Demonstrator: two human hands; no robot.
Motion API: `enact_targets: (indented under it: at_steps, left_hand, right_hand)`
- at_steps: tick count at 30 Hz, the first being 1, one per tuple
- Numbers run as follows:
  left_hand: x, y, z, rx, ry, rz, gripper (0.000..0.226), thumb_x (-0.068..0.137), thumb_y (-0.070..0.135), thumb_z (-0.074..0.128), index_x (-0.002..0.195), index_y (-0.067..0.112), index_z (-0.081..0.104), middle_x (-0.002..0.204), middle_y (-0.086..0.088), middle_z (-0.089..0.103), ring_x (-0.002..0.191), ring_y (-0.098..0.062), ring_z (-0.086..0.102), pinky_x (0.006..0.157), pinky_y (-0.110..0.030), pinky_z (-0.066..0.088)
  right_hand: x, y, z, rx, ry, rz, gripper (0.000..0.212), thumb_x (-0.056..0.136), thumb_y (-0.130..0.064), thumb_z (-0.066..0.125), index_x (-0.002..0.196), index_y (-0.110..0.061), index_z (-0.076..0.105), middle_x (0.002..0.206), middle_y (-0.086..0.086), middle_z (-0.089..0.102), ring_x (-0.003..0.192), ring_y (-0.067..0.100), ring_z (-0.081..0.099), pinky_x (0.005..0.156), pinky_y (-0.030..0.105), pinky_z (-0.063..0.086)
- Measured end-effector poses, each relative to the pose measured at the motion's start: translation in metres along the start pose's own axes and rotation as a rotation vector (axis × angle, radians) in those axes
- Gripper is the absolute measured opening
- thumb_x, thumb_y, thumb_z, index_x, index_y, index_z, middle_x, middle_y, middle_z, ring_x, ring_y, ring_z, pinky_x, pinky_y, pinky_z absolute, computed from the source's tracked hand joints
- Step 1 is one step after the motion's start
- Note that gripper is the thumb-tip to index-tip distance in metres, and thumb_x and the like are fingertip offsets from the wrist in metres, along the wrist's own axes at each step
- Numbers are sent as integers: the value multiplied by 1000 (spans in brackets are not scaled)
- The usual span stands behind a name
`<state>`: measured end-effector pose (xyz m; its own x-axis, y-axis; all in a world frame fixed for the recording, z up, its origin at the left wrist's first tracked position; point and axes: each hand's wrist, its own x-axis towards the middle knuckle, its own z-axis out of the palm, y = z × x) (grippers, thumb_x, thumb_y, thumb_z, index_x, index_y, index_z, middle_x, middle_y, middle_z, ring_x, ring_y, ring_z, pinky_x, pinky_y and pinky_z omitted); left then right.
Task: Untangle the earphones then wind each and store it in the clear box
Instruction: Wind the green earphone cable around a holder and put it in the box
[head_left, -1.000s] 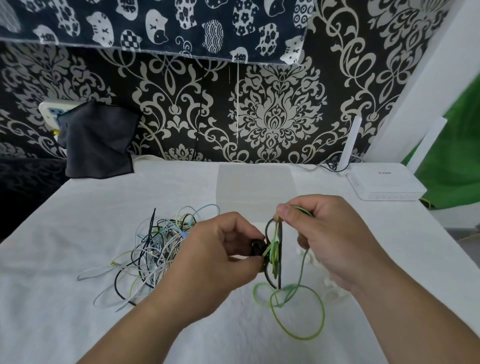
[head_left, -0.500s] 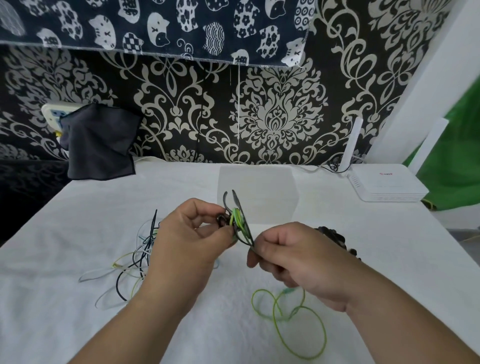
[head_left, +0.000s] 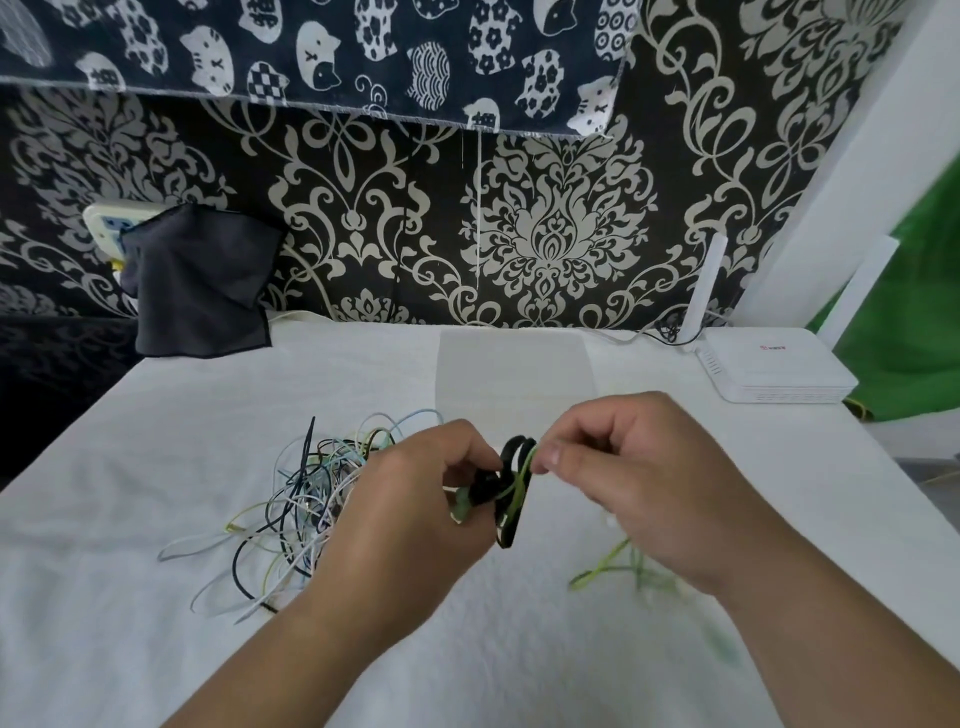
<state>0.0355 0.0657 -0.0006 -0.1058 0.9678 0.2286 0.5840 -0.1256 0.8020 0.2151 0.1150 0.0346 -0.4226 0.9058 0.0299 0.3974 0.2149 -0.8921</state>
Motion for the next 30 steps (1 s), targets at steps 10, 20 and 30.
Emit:
enact_targets:
  at_steps: [10, 20, 30]
  left_hand:
    - [3, 0, -1, -526, -144, -38, 27, 65, 3, 83, 79, 22, 71, 83, -2, 76, 86, -18, 73, 80, -24, 55]
    - [9, -4, -5, -962, 123, -241, 32, 55, 6, 79, 84, 8, 66, 85, -25, 70, 71, -30, 70, 74, -40, 59]
    - [25, -11, -28, -986, 473, -289, 27, 88, -15, 55, 81, 11, 58, 66, -3, 71, 67, -16, 70, 70, -30, 61]
  right_hand:
    - [6, 9, -4, -59, 112, 89, 18, 93, -25, 68, 76, -24, 74, 50, -13, 53, 45, 0, 44, 49, 11, 34]
    - [3, 10, 18, 107, -309, 189, 18, 98, -21, 60, 90, -15, 74, 68, -2, 69, 67, 8, 60, 72, 26, 45]
    - [3, 20, -2, 274, -305, 367, 23, 86, 14, 59, 100, -2, 68, 81, 13, 73, 70, 28, 72, 70, 29, 58]
